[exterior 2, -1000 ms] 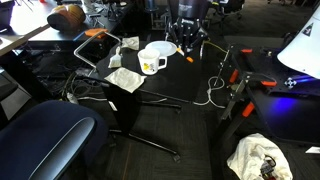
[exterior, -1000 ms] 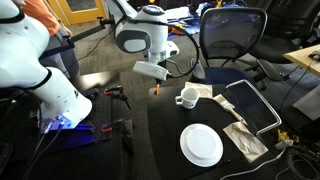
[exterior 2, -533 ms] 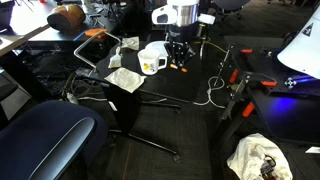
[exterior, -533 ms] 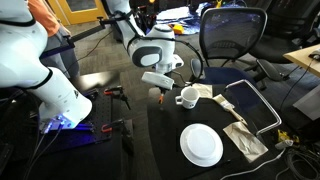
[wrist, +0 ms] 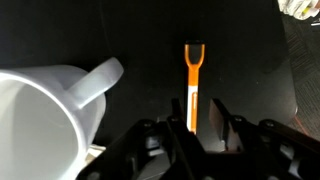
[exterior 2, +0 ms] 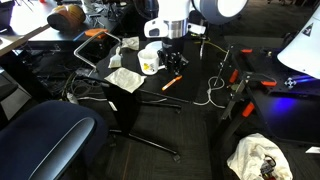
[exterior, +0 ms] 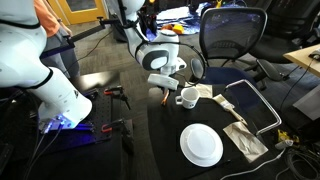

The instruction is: Take the marker out of the cup and put it on the table

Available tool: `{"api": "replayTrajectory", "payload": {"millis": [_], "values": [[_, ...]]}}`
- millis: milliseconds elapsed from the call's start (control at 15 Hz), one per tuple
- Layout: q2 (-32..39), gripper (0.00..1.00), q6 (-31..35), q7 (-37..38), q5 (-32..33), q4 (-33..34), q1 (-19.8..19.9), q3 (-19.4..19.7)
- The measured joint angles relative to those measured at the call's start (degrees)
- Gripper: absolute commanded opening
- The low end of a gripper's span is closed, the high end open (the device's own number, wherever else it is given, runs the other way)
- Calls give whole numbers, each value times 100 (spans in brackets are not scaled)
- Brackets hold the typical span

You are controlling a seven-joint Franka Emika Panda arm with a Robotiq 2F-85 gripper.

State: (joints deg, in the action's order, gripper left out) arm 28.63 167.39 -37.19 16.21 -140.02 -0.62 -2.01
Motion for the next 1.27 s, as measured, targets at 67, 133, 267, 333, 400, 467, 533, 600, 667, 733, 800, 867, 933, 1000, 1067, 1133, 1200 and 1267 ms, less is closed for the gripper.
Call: {"api": "replayTrajectory", "payload": {"millis": [67, 133, 267, 333, 400, 467, 533, 600, 667, 733, 800, 867, 933, 1000, 1067, 1133, 1200, 1267], "values": [[-16, 75, 0, 65, 70, 9, -14, 12], [-54, 82, 0, 120, 127, 8, -19, 23], [-216, 97, 2, 184, 243, -35, -18, 64], [-342, 100, 6, 189, 293, -88, -12, 82], [-496, 100, 8, 189, 334, -162, -1, 96], [-667, 100, 9, 189, 362, -259, 21, 97], [-848, 100, 11, 180, 370, -368, 43, 96], [-1032, 100, 16, 156, 370, -487, 80, 82], [-1212, 100, 22, 138, 370, -607, 127, 54], [-1388, 100, 34, 118, 367, -728, 193, 2], [-1554, 100, 43, 114, 362, -843, 254, -44], [-1705, 100, 62, 90, 338, -950, 296, -75], [-1842, 100, 80, 31, 297, -1051, 331, -101], [-1961, 100, 90, 0, 259, -1139, 354, -120], [-2071, 100, 97, -43, 218, -1216, 373, -137], [-2162, 100, 103, -101, 144, -1283, 379, -148], [-2197, 100, 99, -107, 131, -1301, 374, -148], [-2190, 100, 99, -107, 131, -1300, 371, -146]]}}
